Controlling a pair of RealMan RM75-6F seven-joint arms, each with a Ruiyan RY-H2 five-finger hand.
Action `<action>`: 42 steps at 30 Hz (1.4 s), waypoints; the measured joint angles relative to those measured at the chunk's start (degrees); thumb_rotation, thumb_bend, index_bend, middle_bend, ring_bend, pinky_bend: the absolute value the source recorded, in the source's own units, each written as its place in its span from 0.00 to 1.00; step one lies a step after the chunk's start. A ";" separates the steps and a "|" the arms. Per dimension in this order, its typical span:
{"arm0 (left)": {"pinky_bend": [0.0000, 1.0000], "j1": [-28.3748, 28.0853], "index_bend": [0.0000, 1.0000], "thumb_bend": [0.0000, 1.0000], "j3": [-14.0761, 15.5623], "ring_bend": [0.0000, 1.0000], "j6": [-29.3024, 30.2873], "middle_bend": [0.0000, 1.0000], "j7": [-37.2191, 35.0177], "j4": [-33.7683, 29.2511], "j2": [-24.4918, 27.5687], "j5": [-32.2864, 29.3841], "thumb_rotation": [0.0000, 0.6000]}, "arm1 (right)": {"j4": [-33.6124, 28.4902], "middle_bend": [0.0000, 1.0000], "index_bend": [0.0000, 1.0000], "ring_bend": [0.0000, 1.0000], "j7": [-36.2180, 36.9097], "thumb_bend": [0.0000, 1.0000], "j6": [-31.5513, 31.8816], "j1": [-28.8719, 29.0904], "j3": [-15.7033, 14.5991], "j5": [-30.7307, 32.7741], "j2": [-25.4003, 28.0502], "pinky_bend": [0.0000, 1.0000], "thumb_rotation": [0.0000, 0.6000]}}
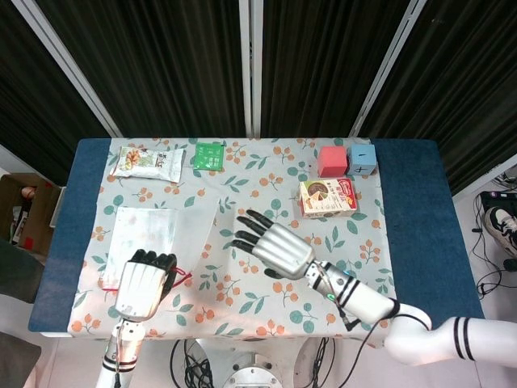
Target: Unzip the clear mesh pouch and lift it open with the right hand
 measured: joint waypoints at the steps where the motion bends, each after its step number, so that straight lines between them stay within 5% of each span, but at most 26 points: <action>1: 0.58 0.28 0.72 0.43 -0.18 0.64 0.13 0.72 -0.33 -0.13 -0.14 0.14 1.00 | 0.42 0.22 0.27 0.02 -1.76 0.09 -0.30 1.27 0.30 1.66 -1.36 0.06 1.00; 9: 0.58 1.26 0.72 0.43 -1.06 0.64 -0.36 0.72 -1.71 -0.29 -0.50 1.07 1.00 | 6.76 0.23 0.30 0.03 -11.40 0.11 0.25 10.79 1.78 15.15 -13.75 0.08 1.00; 17: 0.58 2.05 0.72 0.43 -1.61 0.64 -1.30 0.72 -2.73 -0.58 0.17 1.58 1.00 | 15.04 0.27 0.38 0.07 -8.45 0.20 2.53 14.72 2.25 17.35 -22.12 0.10 1.00; 42: 0.58 3.86 0.72 0.43 -2.66 0.64 -3.39 0.71 -3.68 -1.17 0.76 2.53 1.00 | 19.31 0.33 0.53 0.12 -3.70 0.34 3.87 17.86 0.16 16.43 -26.00 0.13 1.00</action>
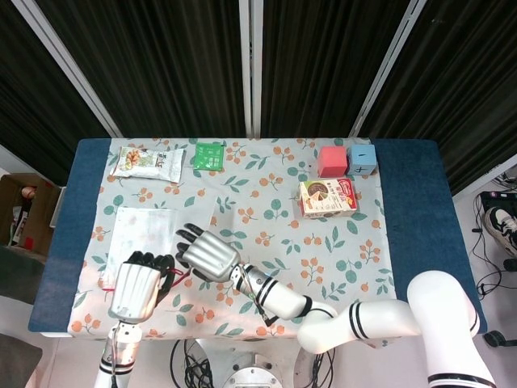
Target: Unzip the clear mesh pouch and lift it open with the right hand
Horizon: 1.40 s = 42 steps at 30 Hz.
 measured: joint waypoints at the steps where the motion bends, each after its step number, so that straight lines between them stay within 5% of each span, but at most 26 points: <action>1: 0.58 0.06 0.72 0.43 -0.07 0.64 -0.05 0.71 -0.04 0.00 0.03 0.01 1.00 | 0.12 0.34 0.54 0.12 0.14 0.34 0.00 0.04 -0.03 0.07 -0.12 0.13 1.00; 16: 0.58 0.75 0.72 0.43 -1.24 0.64 -0.21 0.71 -2.01 0.44 0.15 -0.39 1.00 | 2.44 0.46 0.87 0.20 4.90 0.48 2.30 -0.29 0.84 -1.45 -2.65 0.17 1.00; 42: 0.58 0.14 0.72 0.43 -4.24 0.64 -1.01 0.71 -6.51 2.57 -2.37 -3.70 1.00 | -5.80 0.47 0.93 0.22 6.29 0.49 10.89 -3.29 7.89 7.43 0.34 0.17 1.00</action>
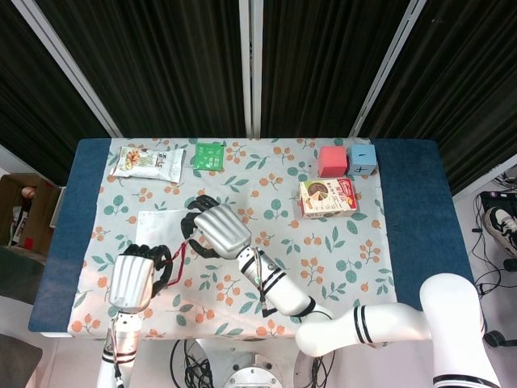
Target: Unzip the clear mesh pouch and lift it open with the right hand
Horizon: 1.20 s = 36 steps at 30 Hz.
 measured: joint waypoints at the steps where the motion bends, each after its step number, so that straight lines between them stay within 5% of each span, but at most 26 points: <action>1: 0.58 -0.03 0.72 0.43 0.03 0.64 -0.08 0.71 -0.04 0.06 -0.02 -0.10 1.00 | 0.04 0.47 0.94 0.22 0.19 0.49 0.25 0.00 0.14 -0.10 -0.11 0.17 1.00; 19: 0.58 0.43 0.73 0.43 0.58 0.64 -0.56 0.71 -1.56 2.44 -0.07 -2.66 1.00 | -2.07 0.48 0.95 0.24 2.63 0.49 4.10 -0.96 2.17 -3.00 0.63 0.17 1.00; 36: 0.58 -0.24 0.73 0.43 2.18 0.64 -5.70 0.71 -2.11 9.27 -1.81 -7.84 1.00 | -9.69 0.49 0.96 0.25 8.43 0.49 6.77 -8.10 0.01 -10.27 9.90 0.17 1.00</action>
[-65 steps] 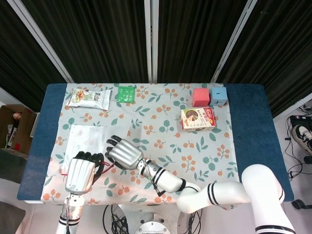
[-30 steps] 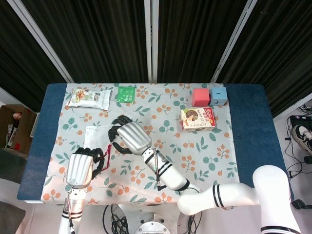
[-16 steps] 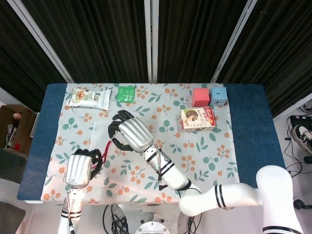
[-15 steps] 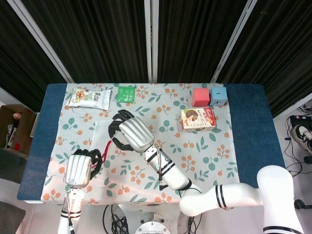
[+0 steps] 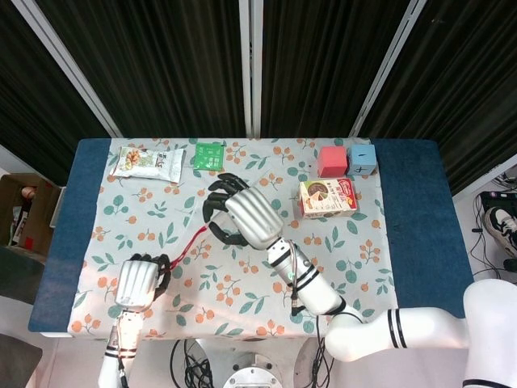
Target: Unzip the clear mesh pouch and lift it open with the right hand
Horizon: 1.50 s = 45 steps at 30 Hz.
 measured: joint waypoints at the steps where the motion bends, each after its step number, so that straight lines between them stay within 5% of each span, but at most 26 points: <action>1: 0.58 -0.31 0.73 0.43 0.04 0.64 -0.71 0.71 0.25 0.53 -0.33 -0.39 1.00 | -0.31 0.49 0.96 0.25 0.50 0.49 0.10 -0.52 -0.32 -0.54 0.58 0.17 1.00; 23: 0.58 -3.23 0.73 0.44 -1.29 0.64 -8.05 0.71 5.17 8.20 -1.60 -11.78 1.00 | -1.69 0.49 0.97 0.26 14.92 0.49 1.64 -10.21 -7.22 -12.83 8.59 0.17 1.00; 37: 0.58 -4.16 0.73 0.44 -1.35 0.64 -7.32 0.71 6.81 8.15 -0.96 -13.67 1.00 | -1.53 0.49 0.97 0.26 16.59 0.49 1.47 -11.19 -6.38 -14.06 9.45 0.17 1.00; 40: 0.56 -4.32 0.61 0.41 -1.40 0.61 -7.30 0.66 6.78 7.72 -0.61 -13.97 1.00 | -1.17 0.49 0.96 0.26 16.53 0.49 1.68 -11.26 -6.58 -14.86 9.13 0.17 1.00; 42: 0.49 -4.38 0.37 0.31 -1.61 0.49 -7.34 0.53 6.39 7.16 -0.32 -14.34 1.00 | -0.14 0.48 0.96 0.26 16.60 0.49 2.06 -11.30 -7.17 -16.27 8.24 0.17 1.00; 45: 0.36 -4.46 0.18 0.15 -2.31 0.28 -7.53 0.31 5.08 5.54 0.55 -15.22 1.00 | 2.34 0.48 0.95 0.26 16.93 0.50 2.89 -11.47 -8.82 -19.77 6.57 0.15 1.00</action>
